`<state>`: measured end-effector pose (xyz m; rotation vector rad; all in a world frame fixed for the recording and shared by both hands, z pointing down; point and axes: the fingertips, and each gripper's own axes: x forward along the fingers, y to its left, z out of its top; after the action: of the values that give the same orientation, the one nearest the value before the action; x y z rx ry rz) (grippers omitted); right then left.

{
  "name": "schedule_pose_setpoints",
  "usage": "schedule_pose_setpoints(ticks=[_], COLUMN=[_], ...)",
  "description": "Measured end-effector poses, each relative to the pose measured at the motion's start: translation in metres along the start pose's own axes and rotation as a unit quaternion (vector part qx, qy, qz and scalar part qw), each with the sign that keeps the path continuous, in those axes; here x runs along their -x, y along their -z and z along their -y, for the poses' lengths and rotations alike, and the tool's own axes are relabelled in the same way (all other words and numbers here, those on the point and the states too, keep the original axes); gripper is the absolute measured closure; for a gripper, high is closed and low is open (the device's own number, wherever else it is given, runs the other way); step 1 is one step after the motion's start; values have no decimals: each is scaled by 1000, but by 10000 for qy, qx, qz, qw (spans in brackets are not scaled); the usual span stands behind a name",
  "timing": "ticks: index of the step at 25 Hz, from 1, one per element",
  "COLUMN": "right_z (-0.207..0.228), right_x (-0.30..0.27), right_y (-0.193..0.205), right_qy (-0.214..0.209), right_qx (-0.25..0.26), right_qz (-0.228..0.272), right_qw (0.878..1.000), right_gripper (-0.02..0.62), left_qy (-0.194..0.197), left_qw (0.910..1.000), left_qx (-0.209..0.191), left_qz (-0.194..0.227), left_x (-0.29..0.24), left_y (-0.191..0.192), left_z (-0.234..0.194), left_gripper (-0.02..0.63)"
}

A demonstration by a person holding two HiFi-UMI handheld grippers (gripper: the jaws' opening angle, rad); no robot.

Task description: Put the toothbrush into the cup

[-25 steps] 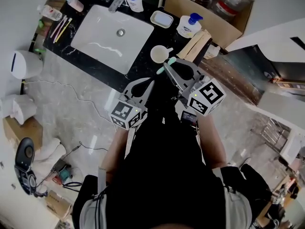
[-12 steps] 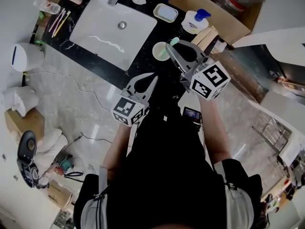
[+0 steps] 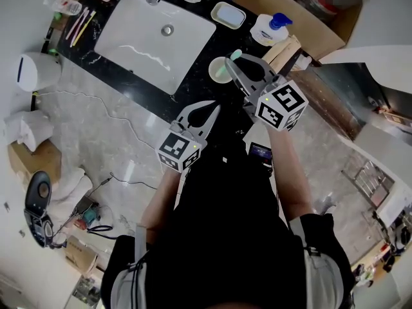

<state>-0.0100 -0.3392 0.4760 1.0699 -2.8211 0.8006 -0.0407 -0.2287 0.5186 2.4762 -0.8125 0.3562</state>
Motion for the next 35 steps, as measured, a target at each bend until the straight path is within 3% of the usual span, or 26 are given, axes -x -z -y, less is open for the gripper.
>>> schedule_pose_setpoints(ticks=[20, 35], right_z=[27, 47], right_x=[-9, -10], right_y=[44, 51], right_qy=[139, 286], right_qx=[-651, -1075], right_qz=[-209, -84], right_qw=[9976, 9938], right_gripper=[565, 566], left_qy=[68, 38], left_qw=[9998, 9998], left_qx=[144, 176], left_qz=[-87, -37], left_x=[-5, 0], left_y=[12, 12], left_z=[1, 0], left_gripper=[597, 597])
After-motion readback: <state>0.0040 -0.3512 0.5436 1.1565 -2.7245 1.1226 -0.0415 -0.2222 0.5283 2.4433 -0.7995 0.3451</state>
